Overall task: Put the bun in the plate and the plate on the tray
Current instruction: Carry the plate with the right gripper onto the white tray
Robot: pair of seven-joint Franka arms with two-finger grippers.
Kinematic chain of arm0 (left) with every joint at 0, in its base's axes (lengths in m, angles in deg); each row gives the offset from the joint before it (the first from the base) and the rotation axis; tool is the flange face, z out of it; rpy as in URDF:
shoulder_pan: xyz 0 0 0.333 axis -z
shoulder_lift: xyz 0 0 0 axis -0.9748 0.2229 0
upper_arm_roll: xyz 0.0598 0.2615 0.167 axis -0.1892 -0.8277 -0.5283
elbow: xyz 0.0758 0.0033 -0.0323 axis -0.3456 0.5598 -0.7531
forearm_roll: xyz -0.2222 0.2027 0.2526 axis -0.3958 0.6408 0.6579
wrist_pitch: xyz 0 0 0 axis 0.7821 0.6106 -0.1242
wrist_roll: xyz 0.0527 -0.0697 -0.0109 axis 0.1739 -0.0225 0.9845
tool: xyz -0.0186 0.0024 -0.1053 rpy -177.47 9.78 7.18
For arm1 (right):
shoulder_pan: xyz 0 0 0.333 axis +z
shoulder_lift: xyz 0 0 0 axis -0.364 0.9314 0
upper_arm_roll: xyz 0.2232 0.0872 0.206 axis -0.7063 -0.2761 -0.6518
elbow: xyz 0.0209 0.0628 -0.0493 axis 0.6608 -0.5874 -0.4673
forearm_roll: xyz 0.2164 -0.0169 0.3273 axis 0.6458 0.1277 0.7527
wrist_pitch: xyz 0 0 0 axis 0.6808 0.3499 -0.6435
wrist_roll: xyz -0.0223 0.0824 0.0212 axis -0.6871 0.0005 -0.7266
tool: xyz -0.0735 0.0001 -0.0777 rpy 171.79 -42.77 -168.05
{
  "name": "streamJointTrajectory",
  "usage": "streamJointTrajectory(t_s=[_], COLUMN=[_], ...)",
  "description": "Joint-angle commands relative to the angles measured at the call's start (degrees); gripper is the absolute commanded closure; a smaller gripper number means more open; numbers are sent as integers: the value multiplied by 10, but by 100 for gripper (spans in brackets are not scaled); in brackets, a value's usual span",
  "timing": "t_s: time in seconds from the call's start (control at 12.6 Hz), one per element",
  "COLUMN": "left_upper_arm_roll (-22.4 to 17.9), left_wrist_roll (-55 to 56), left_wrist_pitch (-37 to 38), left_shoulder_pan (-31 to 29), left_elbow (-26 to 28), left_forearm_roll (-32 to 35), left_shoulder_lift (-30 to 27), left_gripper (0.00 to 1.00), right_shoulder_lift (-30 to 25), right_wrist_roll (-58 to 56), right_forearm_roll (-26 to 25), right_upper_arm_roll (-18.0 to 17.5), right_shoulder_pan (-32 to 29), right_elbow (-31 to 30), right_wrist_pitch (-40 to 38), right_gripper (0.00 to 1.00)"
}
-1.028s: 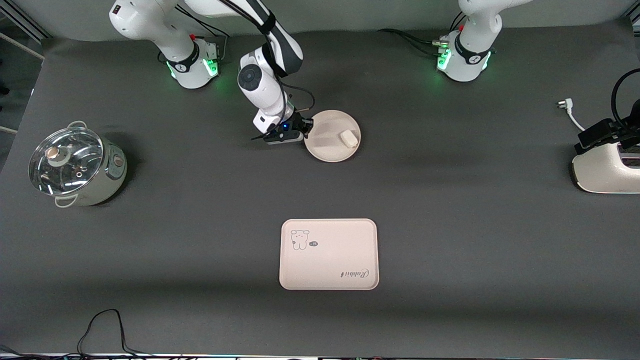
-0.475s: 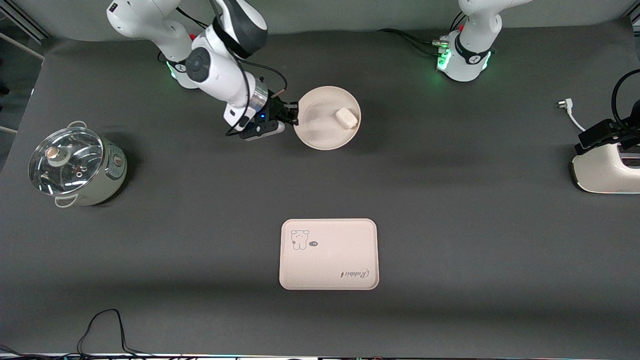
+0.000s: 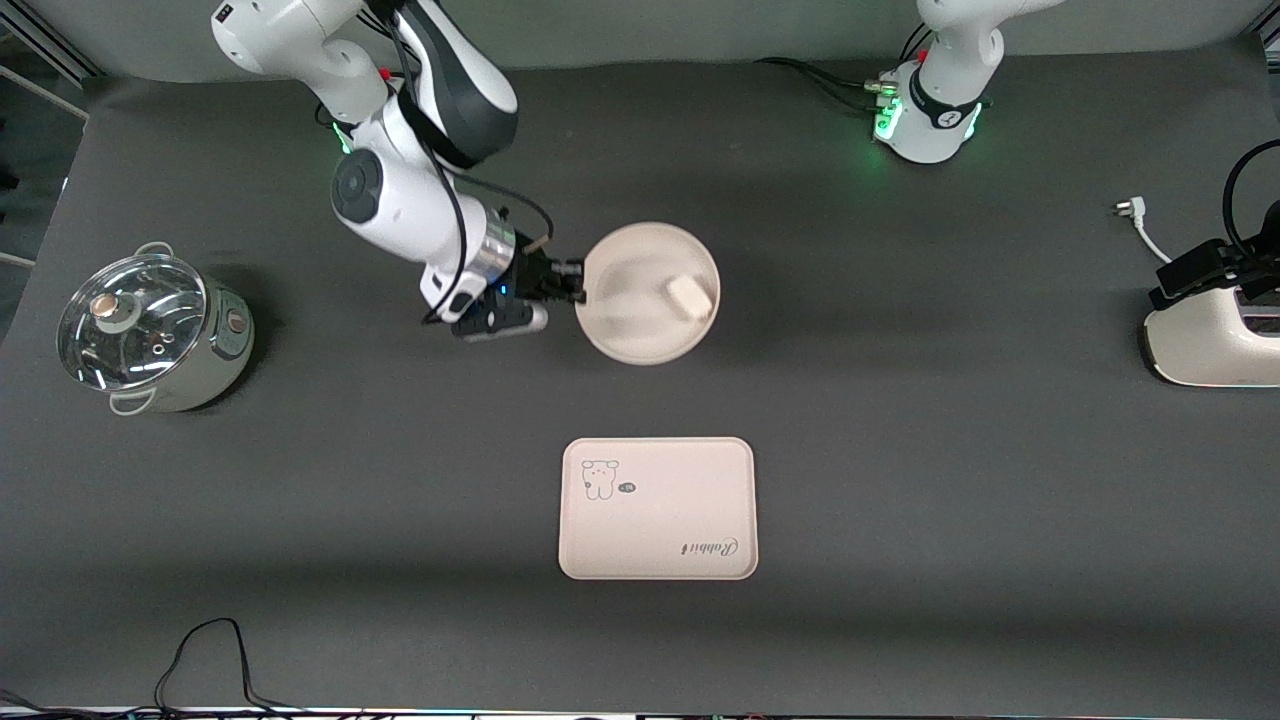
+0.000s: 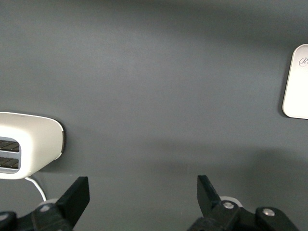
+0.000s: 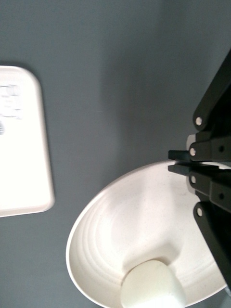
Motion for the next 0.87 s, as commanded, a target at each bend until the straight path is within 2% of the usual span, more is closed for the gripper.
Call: streamJointTrajectory(t_s=[0.0,0.24,0.4,0.55,0.79], left_upper_arm_roll=[1,1,2,2,2], left_wrist_roll=[0,0,0,0,0], left_wrist_pitch=[1,0,-1,-1,-1], left_shoulder_pan=[-3,0,-2,-2,-1], left_elbow=[-9,-10,-9,-10,-10], left_forearm_roll=[0,0,-1,-6,-6], left_shoulder_lift=[3,3,3,5,4], left_gripper=[0,0,0,0,0], right_shoulder_lift=[152,270,321,354,399], right_wrist_roll=[-5,1,1,1,1], right_forearm_roll=[-9,-30,-27,-25,-21], right_upper_arm_roll=[8,8,7,6,2], right_shoulder_pan=[-36,-80,-103,-109,-109], right_elbow=[212,389,463,487,485], right_wrist_pitch=[-73,-141,-148,-130,-62], right_gripper=[98,99,99,99,99])
